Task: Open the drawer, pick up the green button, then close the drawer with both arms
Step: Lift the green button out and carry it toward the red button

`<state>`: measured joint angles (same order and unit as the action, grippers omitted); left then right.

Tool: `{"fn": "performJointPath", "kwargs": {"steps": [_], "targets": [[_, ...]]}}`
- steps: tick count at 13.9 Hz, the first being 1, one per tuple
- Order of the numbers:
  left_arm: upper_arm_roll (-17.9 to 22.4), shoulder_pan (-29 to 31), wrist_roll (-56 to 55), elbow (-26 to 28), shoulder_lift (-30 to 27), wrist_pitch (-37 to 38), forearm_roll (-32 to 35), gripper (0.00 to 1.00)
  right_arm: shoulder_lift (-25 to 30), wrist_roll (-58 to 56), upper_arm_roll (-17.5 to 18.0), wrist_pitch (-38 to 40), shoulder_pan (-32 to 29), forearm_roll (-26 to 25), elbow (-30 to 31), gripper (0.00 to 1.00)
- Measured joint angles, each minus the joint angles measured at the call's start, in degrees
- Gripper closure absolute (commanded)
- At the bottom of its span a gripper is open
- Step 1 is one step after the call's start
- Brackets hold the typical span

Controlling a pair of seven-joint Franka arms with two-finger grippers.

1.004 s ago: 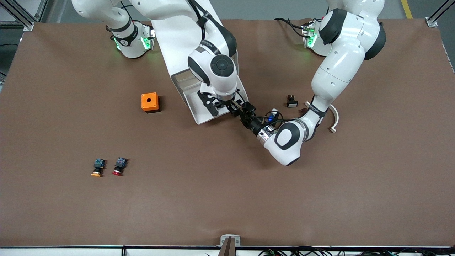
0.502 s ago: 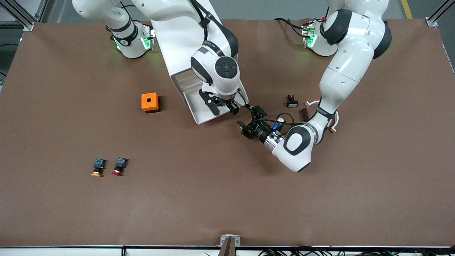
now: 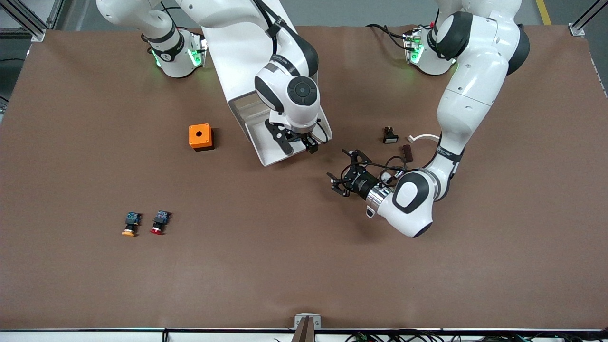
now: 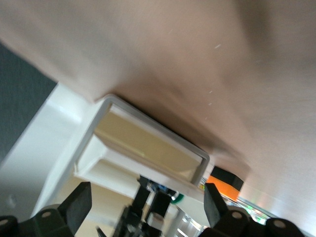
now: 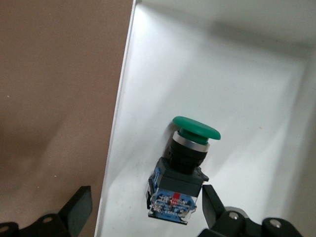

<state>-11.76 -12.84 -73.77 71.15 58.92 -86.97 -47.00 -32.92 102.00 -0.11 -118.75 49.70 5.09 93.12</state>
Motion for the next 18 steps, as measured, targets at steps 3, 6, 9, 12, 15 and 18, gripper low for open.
{"fn": "performJointPath", "kwargs": {"steps": [3,6,9,12,15,18], "targets": [[0.0,-0.4,3.0,-3.2,-1.1,-2.6,4.9,0.00,0.0,0.0,-0.2,1.4,0.0,-0.2,0.0,0.16],[0.0,-0.9,6.7,-4.6,-3.5,-6.7,9.5,0.00,0.0,0.0,-0.1,2.4,0.0,-0.3,0.0,0.28],[0.0,-2.3,9.0,-4.7,-6.3,-11.8,15.2,0.00,0.0,0.0,0.0,2.8,0.2,-0.3,-0.1,0.45],[-0.1,-4.8,9.4,-4.7,-8.1,-17.4,23.2,0.00,-0.1,0.0,0.0,2.7,0.7,-0.4,-0.1,1.00],[-0.1,-7.1,9.4,-4.7,-8.7,-22.8,30.7,0.00,-0.1,-0.8,-0.1,2.7,0.8,-0.5,-0.4,1.00],[-0.1,-7.8,9.4,-4.7,-9.4,-27.9,35.0,0.00,0.1,-5.3,-0.7,4.5,0.1,-0.6,-2.0,1.00]]}}
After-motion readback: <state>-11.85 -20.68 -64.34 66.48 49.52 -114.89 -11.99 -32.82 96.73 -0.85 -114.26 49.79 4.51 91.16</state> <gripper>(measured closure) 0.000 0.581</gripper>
